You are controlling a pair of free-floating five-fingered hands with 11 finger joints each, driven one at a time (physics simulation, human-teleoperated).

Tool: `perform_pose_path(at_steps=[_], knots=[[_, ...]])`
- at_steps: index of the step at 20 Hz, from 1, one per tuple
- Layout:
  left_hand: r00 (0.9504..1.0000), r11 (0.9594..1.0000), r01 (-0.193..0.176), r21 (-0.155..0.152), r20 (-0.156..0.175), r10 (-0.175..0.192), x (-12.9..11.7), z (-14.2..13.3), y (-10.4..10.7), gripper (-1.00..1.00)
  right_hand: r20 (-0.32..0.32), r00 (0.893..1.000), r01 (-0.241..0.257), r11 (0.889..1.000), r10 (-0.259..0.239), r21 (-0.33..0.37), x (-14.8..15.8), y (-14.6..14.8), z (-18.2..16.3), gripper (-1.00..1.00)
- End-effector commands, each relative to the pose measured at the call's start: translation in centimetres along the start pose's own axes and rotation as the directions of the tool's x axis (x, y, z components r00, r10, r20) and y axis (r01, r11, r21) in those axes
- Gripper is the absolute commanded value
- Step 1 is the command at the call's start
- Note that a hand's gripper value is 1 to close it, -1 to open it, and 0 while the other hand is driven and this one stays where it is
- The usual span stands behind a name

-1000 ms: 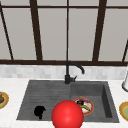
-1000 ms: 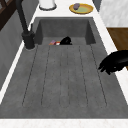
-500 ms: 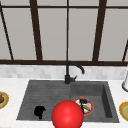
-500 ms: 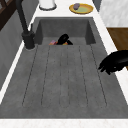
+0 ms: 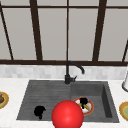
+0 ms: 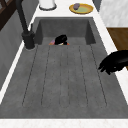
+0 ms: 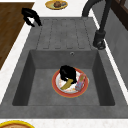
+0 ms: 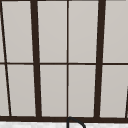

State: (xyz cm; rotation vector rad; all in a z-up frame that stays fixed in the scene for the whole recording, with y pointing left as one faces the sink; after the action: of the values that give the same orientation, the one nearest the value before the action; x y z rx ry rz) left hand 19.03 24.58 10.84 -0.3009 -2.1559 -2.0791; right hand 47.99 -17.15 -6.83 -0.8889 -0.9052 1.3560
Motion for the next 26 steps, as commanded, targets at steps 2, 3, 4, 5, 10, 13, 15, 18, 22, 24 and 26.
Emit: perform_pose_path(at_steps=[2,3,4,5,10,13,15,18,22,24,26], knots=[[1.0000,1.0000,0.000,0.000,0.000,0.000,0.0,0.0,0.0,0.00,-0.007,1.000,-0.002,0.997,0.001,-0.079,-0.2,0.6,1.6,1.00],[1.0000,1.0000,0.000,0.000,0.000,0.000,0.0,0.0,0.0,0.00,-0.022,1.000,-0.009,0.992,0.006,-0.129,0.0,0.4,1.8,1.00],[1.0000,1.0000,0.000,0.000,0.000,0.000,0.0,0.0,0.0,0.00,-0.037,0.999,-0.003,0.989,-0.002,-0.145,1.0,0.2,1.9,1.00],[1.0000,1.0000,0.000,0.000,0.000,0.000,0.0,0.0,0.0,0.00,-0.025,0.999,0.016,0.993,-0.020,-0.119,1.0,0.6,2.2,1.00],[1.0000,1.0000,0.000,0.000,0.000,0.000,0.0,0.0,0.0,0.00,-0.054,0.997,0.052,0.982,-0.063,-0.180,-0.6,-2.8,6.0,1.00],[1.0000,1.0000,0.000,0.000,0.000,0.000,0.0,0.0,0.0,0.00,-0.045,0.997,0.057,0.983,-0.066,-0.176,-1.7,-4.1,8.2,1.00],[1.0000,1.0000,0.000,0.000,0.000,0.000,0.0,0.0,0.0,0.00,-0.040,0.997,0.060,0.983,-0.068,-0.171,-2.5,-5.1,9.7,1.00],[1.0000,1.0000,0.000,0.000,0.000,0.000,0.0,0.0,0.0,0.00,-0.038,0.997,0.066,0.984,-0.073,-0.164,-3.9,-6.8,11.8,1.00],[1.0000,1.0000,0.000,0.000,0.000,0.000,0.0,0.0,0.0,0.00,-0.052,0.994,0.090,0.984,-0.099,-0.151,-5.5,-9.2,14.3,1.00],[1.0000,1.0000,0.000,0.000,0.000,0.000,0.0,0.0,0.0,0.00,-0.037,0.995,0.081,0.984,-0.088,-0.157,-6.7,-10.3,15.8,1.00],[1.0000,1.0000,0.000,0.000,0.000,0.000,0.0,0.0,0.0,0.00,-0.035,0.996,0.080,0.984,-0.087,-0.160,-7.5,-11.4,17.3,1.00]])
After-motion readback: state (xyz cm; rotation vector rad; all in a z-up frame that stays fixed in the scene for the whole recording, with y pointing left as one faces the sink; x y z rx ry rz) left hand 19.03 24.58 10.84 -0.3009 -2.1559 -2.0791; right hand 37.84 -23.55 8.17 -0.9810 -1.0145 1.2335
